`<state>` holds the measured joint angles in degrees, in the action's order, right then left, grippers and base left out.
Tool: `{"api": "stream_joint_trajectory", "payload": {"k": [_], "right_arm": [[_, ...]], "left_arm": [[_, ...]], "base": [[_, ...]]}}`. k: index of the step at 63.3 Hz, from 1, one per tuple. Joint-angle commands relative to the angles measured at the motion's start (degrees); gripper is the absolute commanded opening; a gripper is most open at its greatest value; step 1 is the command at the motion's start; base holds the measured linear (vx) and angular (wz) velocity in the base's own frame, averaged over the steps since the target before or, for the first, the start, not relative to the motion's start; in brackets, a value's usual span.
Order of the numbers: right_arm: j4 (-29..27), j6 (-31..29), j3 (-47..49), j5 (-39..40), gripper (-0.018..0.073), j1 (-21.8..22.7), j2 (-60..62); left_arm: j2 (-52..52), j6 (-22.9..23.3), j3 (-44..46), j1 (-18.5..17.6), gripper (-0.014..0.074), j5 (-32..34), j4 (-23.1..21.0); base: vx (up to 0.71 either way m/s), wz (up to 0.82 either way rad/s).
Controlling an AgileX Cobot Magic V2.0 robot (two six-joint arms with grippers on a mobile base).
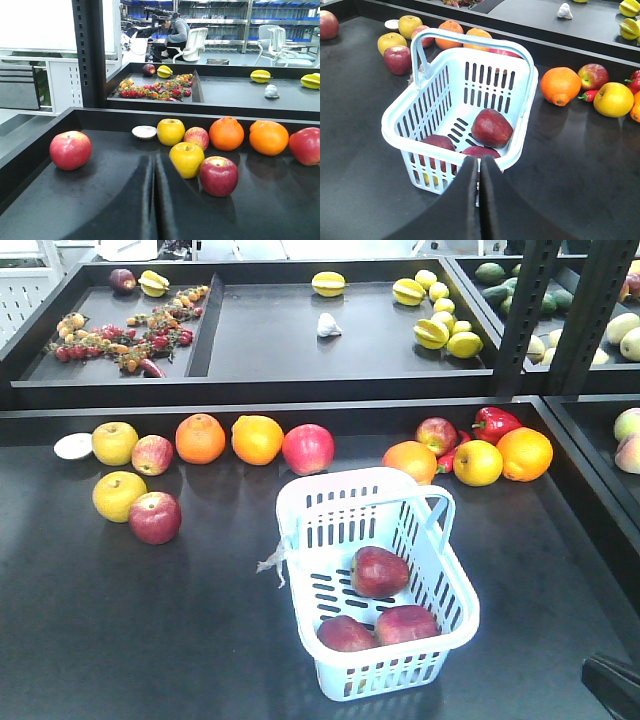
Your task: Pick three apples into basket with both arms
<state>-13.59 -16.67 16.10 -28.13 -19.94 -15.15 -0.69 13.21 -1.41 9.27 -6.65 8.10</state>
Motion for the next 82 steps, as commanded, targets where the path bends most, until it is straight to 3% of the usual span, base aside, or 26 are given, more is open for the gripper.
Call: {"api": "stream_joint_trajectory", "payload": {"k": [1,20,27,37,44,50,62,68,82], "right_arm": [[-0.1,-0.1,1.6,3.9,-0.0003,0.0,-0.4],[0.2,-0.1,1.1,4.5,-0.0003,0.0,-0.4],[1.7,1.1,-2.4,9.2,-0.0003,0.1,0.3],[9.2,14.0,-8.8,17.7,-0.0003,1.2,3.3],[13.6,24.6,-12.4,17.3,-0.0003,6.7,5.8],[15.7,28.8,-13.1,16.4,-0.0003,13.1,8.1],[19.9,28.6,-14.9,17.9,-0.0003,20.7,15.4],[20.4,28.8,-18.6,21.7,-0.0003,21.2,16.3],[24.1,28.2,-18.4,21.3,-0.0003,20.0,16.3]], "left_arm": [[-1.3,0.2,-1.6,0.1,-0.0008,3.9,-0.4],[-1.3,0.2,-1.6,0.1,-0.0008,3.9,-0.4],[-1.3,0.2,-1.6,0.1,-0.0008,3.9,-0.4],[-1.3,0.2,-1.6,0.1,-0.0008,3.9,-0.4],[-1.3,0.2,-1.6,0.1,-0.0008,3.9,-0.4],[-1.3,0.2,-1.5,0.1,-0.0008,3.9,-0.4],[-1.3,0.2,-1.5,0.1,-0.0008,3.9,-0.4],[-1.2,0.2,-1.5,0.1,-0.0008,3.8,-0.4],[-1.2,0.2,-1.5,0.1,-0.0008,3.7,-0.4]], "base": [[0.00,0.00],[0.00,0.00],[0.00,0.00],[0.00,0.00],[0.00,0.00],[0.00,0.00],[0.00,0.00],[0.00,0.00],[0.00,0.00]]}}
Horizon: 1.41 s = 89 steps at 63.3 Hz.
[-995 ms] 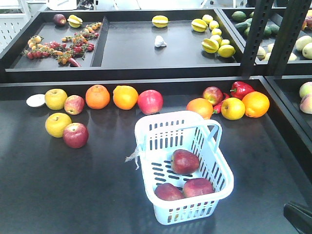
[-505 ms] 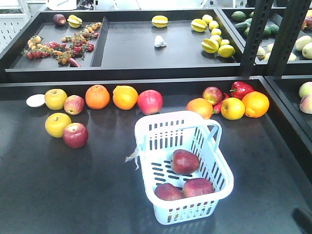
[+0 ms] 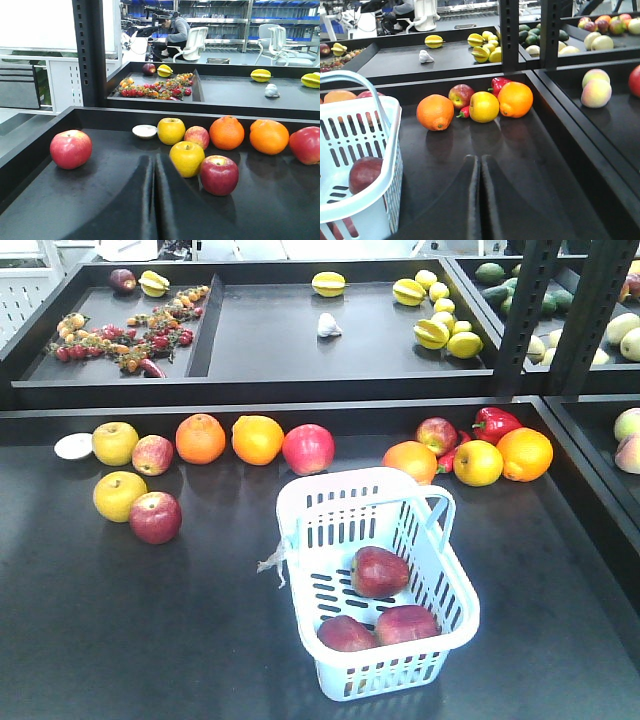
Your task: Pick three apples into basket with both arms
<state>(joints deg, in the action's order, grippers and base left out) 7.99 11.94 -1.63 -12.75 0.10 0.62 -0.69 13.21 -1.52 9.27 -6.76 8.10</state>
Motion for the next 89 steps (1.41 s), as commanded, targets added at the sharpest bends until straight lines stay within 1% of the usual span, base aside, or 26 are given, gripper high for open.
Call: {"api": "stream_joint_trajectory", "payload": {"k": [1,36,89], "right_arm": [[2.6,-0.5,-0.7,6.2,-0.0003,-0.1,0.6],[2.6,-0.7,-0.7,13.1,-0.0003,-0.1,0.5],[2.4,-0.7,-0.6,13.1,-0.0003,-0.1,0.5]], "left_arm": [[-1.2,0.2,-1.4,0.1,-0.0008,3.8,-0.4],[-1.2,0.2,-1.4,0.1,-0.0008,3.8,-0.4],[-1.2,0.2,-1.4,0.1,-0.0008,3.8,-0.4]], "base": [[0.00,0.00],[0.00,0.00],[0.00,0.00]]}}
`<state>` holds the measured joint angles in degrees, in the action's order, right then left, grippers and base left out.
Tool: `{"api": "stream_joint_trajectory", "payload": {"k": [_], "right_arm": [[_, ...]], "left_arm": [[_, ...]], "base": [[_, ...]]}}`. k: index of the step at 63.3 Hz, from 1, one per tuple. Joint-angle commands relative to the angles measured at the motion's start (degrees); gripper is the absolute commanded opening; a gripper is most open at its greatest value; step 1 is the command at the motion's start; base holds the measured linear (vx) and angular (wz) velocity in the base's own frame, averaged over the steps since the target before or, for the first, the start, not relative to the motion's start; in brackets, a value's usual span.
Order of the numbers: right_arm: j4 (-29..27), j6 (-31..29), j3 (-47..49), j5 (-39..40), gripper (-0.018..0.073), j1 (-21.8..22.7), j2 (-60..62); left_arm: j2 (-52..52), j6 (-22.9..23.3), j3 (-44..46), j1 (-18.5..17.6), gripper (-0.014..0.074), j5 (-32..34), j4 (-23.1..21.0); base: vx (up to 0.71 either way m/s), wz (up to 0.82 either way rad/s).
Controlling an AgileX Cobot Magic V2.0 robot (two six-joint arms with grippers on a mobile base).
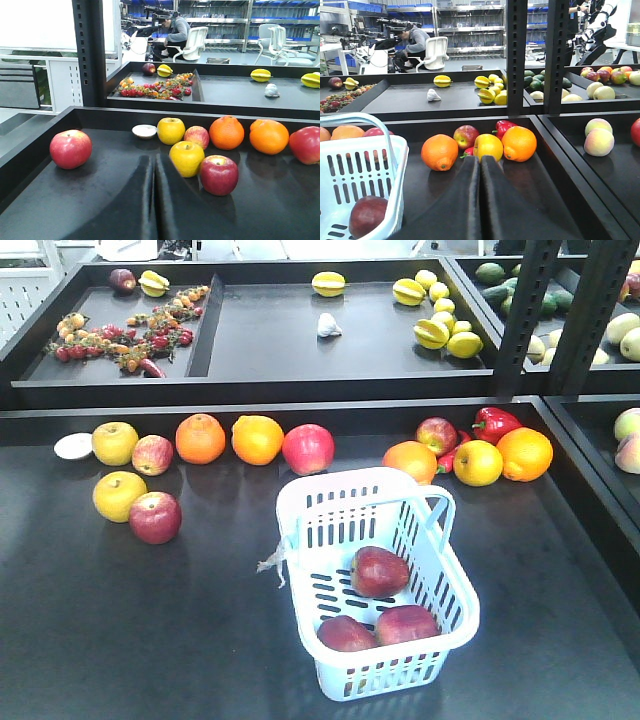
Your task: Pick three apples into basket with both arms
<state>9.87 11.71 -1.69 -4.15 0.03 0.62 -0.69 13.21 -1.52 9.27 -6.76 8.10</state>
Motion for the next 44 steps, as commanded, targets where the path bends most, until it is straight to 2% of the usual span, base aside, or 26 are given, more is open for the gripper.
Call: {"api": "stream_joint_trajectory", "payload": {"k": [1,44], "right_arm": [[0.6,-0.4,-0.6,4.6,-0.0003,0.0,0.5],[0.6,-0.4,-0.6,4.6,-0.0003,0.0,0.5]], "left_arm": [[-1.2,0.2,-1.4,0.1,-0.0008,3.8,-0.4],[-1.2,0.2,-1.4,0.1,-0.0008,3.8,-0.4]], "base": [[0.00,0.00],[0.00,0.00]]}}
